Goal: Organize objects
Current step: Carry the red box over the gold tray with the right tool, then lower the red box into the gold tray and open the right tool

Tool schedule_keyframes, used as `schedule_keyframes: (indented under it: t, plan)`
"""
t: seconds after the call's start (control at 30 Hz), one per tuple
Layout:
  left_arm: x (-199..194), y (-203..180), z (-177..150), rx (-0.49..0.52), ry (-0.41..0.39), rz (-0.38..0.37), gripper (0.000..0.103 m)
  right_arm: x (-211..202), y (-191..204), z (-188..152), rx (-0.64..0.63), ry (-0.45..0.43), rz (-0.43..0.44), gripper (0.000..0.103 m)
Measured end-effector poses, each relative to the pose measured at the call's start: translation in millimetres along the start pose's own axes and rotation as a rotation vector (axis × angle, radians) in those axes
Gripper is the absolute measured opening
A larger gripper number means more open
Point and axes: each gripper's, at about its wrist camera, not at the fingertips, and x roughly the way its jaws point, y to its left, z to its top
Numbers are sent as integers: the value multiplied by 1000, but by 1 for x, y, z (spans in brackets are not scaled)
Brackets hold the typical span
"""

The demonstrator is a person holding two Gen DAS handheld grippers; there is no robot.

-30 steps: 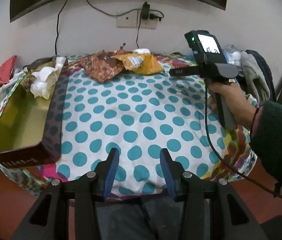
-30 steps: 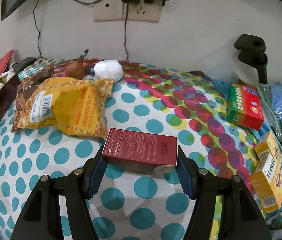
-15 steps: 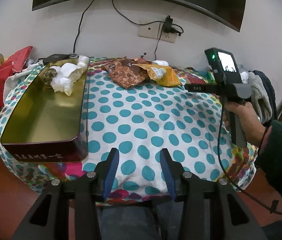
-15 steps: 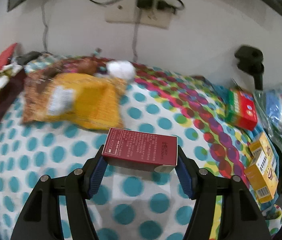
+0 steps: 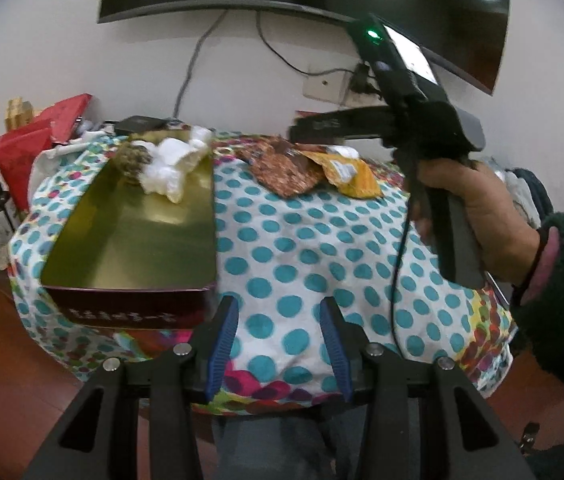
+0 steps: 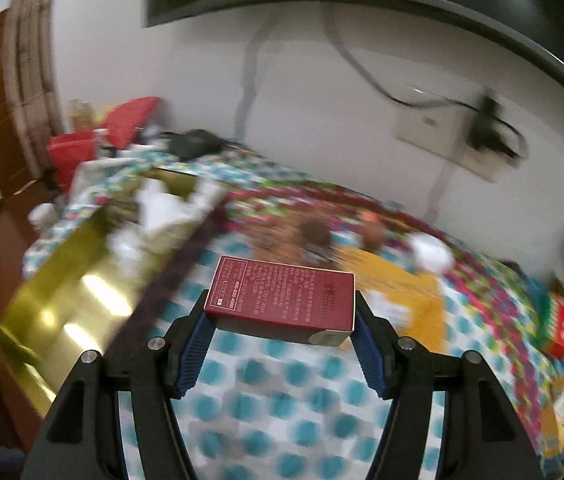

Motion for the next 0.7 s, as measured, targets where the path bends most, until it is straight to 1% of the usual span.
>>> schedule_keyframes:
  t: [0.1,0.17,0.23,0.33,0.43,0.47,0.57,0.7]
  plan:
    - [-11,12,1,-16,-22,39,43,8,38,14,-44,5,76,61]
    - [-17,21,1,-31,-33,51,43,15,64,21,-78,20,127,61]
    - [-23,32,0,-51,-42,82,43,22,90,27,-123,32,162,61]
    - [-28,47,-2,-82,-44,116,43,41,133,37,-195,84,224,61]
    - [-28,63,-4,-116,-33,143,43,60,157,44,-205,148,263,61]
    - [-28,68,-5,-129,-29,152,43,71,163,47,-208,183,262,61]
    - [-30,78,-10,-157,-20,162,43,93,178,51,-236,233,233,61]
    - [-29,85,-13,-163,-14,175,43,110,182,51,-228,276,232,63]
